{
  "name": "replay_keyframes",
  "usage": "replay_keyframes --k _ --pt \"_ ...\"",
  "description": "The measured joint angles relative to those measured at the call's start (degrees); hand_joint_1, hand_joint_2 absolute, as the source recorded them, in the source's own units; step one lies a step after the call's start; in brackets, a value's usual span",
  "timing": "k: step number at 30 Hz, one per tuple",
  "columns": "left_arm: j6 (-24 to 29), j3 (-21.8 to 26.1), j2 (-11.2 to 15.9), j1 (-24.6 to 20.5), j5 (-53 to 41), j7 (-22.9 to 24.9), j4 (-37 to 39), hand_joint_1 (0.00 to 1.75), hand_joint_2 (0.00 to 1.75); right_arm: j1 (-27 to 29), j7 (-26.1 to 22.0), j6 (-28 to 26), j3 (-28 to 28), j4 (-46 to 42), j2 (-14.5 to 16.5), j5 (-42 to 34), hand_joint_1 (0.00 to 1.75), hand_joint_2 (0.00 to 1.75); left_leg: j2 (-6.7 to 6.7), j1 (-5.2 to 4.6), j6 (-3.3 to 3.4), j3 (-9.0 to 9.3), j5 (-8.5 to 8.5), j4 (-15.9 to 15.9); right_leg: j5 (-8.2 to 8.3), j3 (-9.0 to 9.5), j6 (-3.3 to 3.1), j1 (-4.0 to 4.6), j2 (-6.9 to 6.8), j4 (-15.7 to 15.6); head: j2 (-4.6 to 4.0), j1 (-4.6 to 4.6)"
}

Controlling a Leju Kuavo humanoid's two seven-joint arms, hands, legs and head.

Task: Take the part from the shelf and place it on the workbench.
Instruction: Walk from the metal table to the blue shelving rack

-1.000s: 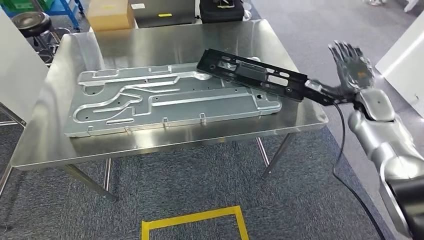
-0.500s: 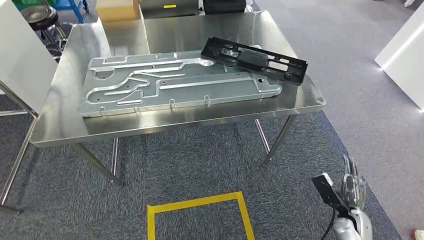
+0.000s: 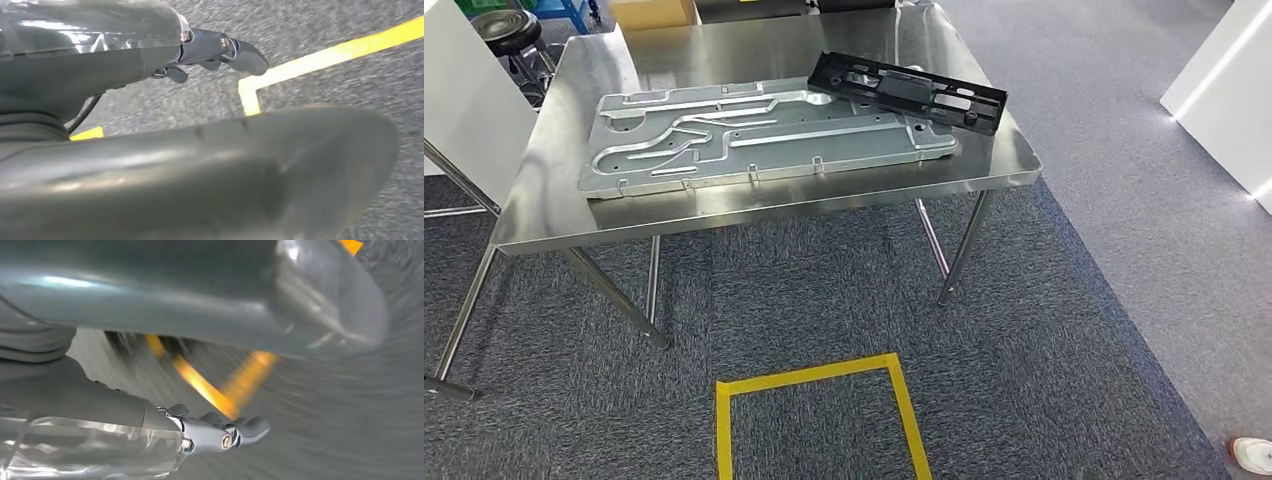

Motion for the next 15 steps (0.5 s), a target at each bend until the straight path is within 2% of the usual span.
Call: replay_keyframes --k 1,3,4,5,7,8,9,10,11,12,13,14,15 --pt "0.0 -0.1 0.0 -0.1 -0.2 0.2 0.0 0.00 0.00 0.1 2.3 0.3 -2.2 0.6 1.0 -1.7 0.00 0.00 0.05 -0.14 0.43 1.13 -0.85 -2.0 0.64 -0.07 0.28 -0.01 -0.03 0.0 0.00 -0.01" --pt "0.2 -0.3 0.0 -0.1 -0.4 0.7 0.0 0.00 0.00 0.6 4.7 -0.9 -5.0 1.6 2.8 -1.1 0.00 0.00 0.44 -0.10 1.33 0.46 0.10 -2.5 1.39 -0.27 0.84 -0.17 0.08 -0.2 0.00 -0.01" --pt "0.3 -0.3 0.1 0.0 -0.4 1.0 0.0 0.00 0.00 0.9 5.5 -2.0 -5.4 2.0 3.5 0.9 0.00 0.00 0.69 -0.02 1.78 -0.16 0.91 -2.5 0.17 -0.70 1.07 -0.30 0.17 0.4 0.00 -0.01" --pt "0.4 -0.4 0.0 0.0 -0.4 1.4 0.0 0.00 0.00 1.1 6.4 -3.2 -5.2 2.4 4.1 3.7 0.00 0.00 0.93 0.06 2.11 -0.98 1.84 -2.7 -2.38 -1.38 1.29 -0.45 0.27 2.2 0.00 0.01" --pt "0.6 -0.5 0.0 0.0 -0.4 2.0 0.0 0.00 0.00 1.2 7.9 -4.9 -3.7 2.9 4.8 9.1 0.00 0.00 1.21 0.09 2.45 -3.02 3.52 -2.6 -9.16 -2.95 1.73 -0.83 0.29 8.9 0.00 0.01" --pt "0.6 -0.6 0.0 0.0 -0.4 2.2 0.0 0.00 0.00 1.3 8.5 -5.3 -2.8 3.1 5.0 11.0 0.00 0.00 1.31 0.08 2.41 -4.12 4.36 -2.6 -11.14 -3.38 2.00 -0.97 0.28 12.6 0.00 0.00" --pt "0.7 -0.6 0.0 0.0 -0.3 2.3 0.0 0.00 0.00 1.2 8.9 -5.6 -1.9 3.1 5.2 12.1 0.00 0.00 1.43 0.09 2.31 -5.24 5.16 -2.4 -11.40 -3.30 2.23 -1.07 0.28 15.4 0.00 -0.01" --pt "0.7 -0.6 0.0 0.0 -0.3 2.4 0.0 0.00 0.00 1.2 9.2 -5.8 -1.2 3.2 5.3 12.9 0.00 0.00 1.52 0.10 2.16 -6.43 5.94 -2.2 -10.25 -2.46 2.39 -1.19 0.27 16.7 0.00 -0.01" --pt "0.8 -0.6 0.0 0.0 -0.3 2.5 0.0 0.00 0.00 1.2 9.6 -5.9 -0.5 3.3 5.3 13.6 0.00 0.00 1.59 0.13 1.97 -7.64 6.64 -1.8 -8.42 -0.66 2.46 -1.31 0.27 16.1 0.00 -0.01" --pt "0.8 -0.6 0.0 0.0 -0.3 2.6 0.0 0.00 0.00 1.2 10.1 -6.2 0.2 3.3 5.4 14.6 0.00 0.00 1.62 0.16 1.74 -8.76 7.26 -1.4 -7.07 2.14 2.44 -1.43 0.27 13.5 0.00 -0.01" --pt "0.8 -0.6 0.0 -0.1 -0.3 2.8 0.0 0.00 0.00 1.2 10.7 -6.3 1.0 3.4 5.5 15.6 0.00 0.00 1.61 0.12 1.47 -9.75 7.78 -0.9 -7.11 5.84 2.36 -1.43 0.27 9.3 0.00 0.00" --pt "0.8 -0.6 0.0 -0.1 -0.3 3.0 0.0 0.00 0.00 1.1 11.5 -6.4 1.8 3.4 5.6 16.4 0.00 0.44 1.59 0.07 1.15 -10.48 8.23 -0.5 -8.22 9.29 2.16 -1.35 0.29 4.7 0.00 -0.01" --pt "0.8 -0.6 0.0 -0.1 -0.4 3.1 0.0 0.00 0.00 1.1 12.2 -6.5 2.5 3.5 5.7 16.7 0.00 0.87 1.62 0.03 0.79 -10.91 8.70 -0.2 -9.58 11.72 1.85 -1.20 0.31 1.1 0.00 -0.01"
